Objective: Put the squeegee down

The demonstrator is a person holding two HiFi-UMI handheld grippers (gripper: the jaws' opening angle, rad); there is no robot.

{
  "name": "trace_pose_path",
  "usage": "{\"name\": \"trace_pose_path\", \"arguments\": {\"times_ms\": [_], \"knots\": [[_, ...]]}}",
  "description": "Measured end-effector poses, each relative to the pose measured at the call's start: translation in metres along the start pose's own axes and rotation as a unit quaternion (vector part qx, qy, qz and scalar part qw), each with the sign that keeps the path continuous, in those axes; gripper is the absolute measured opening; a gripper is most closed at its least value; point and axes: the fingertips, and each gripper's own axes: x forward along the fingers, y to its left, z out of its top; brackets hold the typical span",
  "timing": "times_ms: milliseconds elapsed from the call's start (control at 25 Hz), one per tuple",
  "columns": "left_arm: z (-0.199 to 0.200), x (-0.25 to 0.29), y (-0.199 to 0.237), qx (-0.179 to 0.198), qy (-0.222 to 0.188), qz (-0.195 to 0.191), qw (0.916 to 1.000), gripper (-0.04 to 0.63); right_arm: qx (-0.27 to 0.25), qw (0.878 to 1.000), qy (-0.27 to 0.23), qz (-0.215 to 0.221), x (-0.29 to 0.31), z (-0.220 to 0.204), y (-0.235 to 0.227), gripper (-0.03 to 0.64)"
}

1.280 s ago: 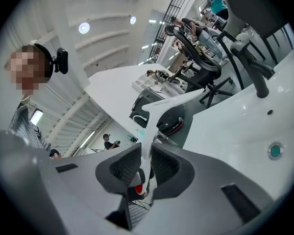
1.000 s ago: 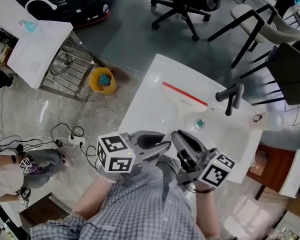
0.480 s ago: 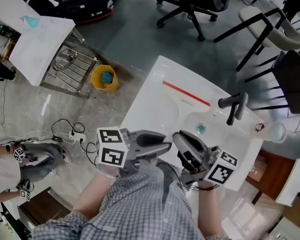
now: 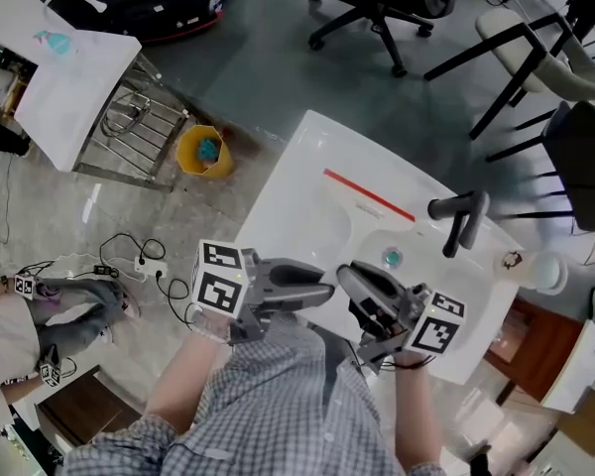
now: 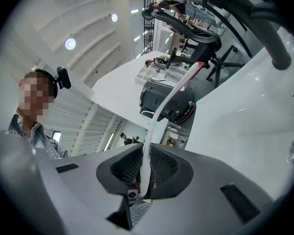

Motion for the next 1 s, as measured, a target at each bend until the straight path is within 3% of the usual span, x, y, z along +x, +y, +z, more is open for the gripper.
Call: {"name": "trace_pose_path", "arguments": {"times_ms": [160,360,1000], "knots": [[-0.006,0.005,0.011,-0.027,0.006,-0.005,0.9996,0.072,0.02,1.0,0.012,0.002,0.0,-0.003,-0.012,0.037],[-0.005,0.009,0.021,-0.035,-0.001,0.009,0.9994,0.072,0.067,0.998,0.002,0.004,-0.002,-0.002,-0.027,0.035],[-0.006,-0.016,0.04,-0.031,-0.032,0.069,0.9966,0.054,0.087,0.996,-0.028,0.005,0.011,0.022,-0.053,0.035]]}}
